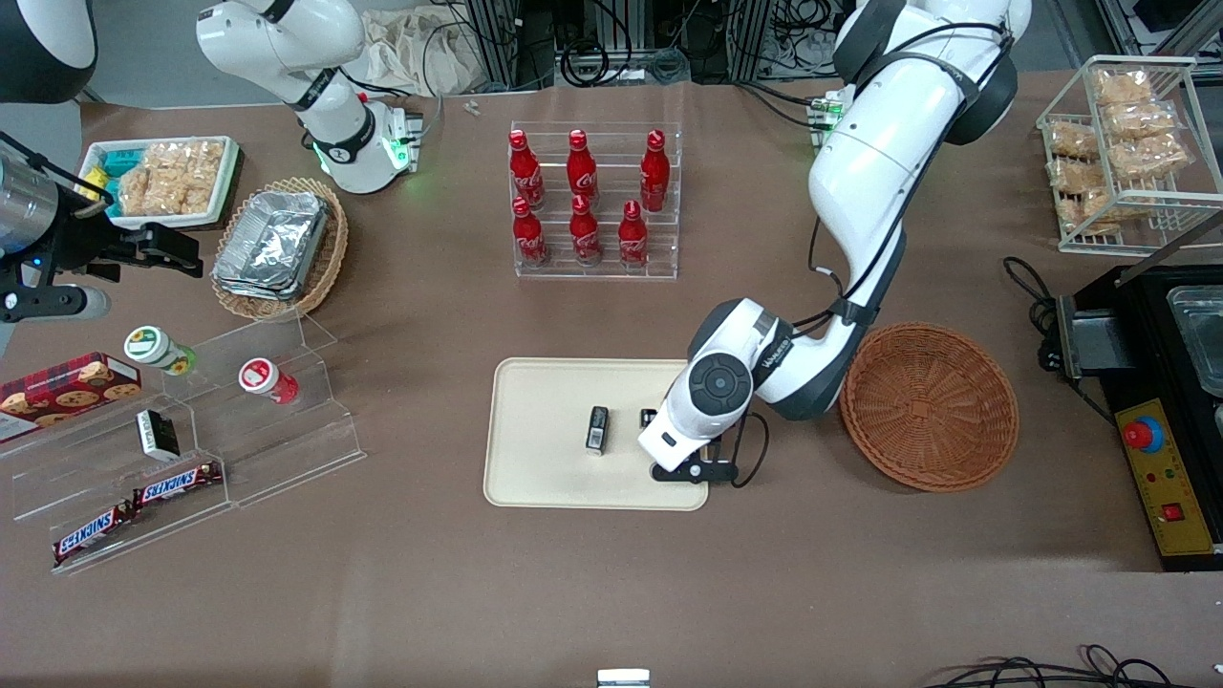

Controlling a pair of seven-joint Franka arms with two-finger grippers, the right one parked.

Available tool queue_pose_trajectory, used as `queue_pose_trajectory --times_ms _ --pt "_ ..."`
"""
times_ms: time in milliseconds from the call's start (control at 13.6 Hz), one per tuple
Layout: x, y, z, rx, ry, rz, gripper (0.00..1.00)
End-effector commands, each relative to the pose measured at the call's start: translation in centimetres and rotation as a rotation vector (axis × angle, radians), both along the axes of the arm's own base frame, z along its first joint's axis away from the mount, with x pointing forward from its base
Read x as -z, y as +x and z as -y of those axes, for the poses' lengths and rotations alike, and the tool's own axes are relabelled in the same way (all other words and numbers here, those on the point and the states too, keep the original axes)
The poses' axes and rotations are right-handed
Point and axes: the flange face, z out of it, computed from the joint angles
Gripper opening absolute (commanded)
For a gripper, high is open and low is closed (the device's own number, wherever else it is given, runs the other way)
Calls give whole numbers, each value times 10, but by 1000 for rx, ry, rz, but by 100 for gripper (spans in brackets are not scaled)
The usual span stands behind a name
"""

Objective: Place sandwich from basket to tray
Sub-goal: 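Lower the sandwich onto the tray beside the black box, then open the left gripper and raise it back toward the basket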

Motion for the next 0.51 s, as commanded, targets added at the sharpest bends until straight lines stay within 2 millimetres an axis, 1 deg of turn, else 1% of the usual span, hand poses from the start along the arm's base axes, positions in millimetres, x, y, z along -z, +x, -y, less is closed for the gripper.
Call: queue_pose_trajectory --times_ms 0,147,220,367,440 --pt "-37 9 -3 -19 8 48 99" --pt "-82 15 -25 -66 34 38 99" --pt "-104 12 -36 -75 61 12 99" --pt "-148 0 -57 -93 113 -15 99" --pt "-167 -4 -74 -101 131 -19 99"
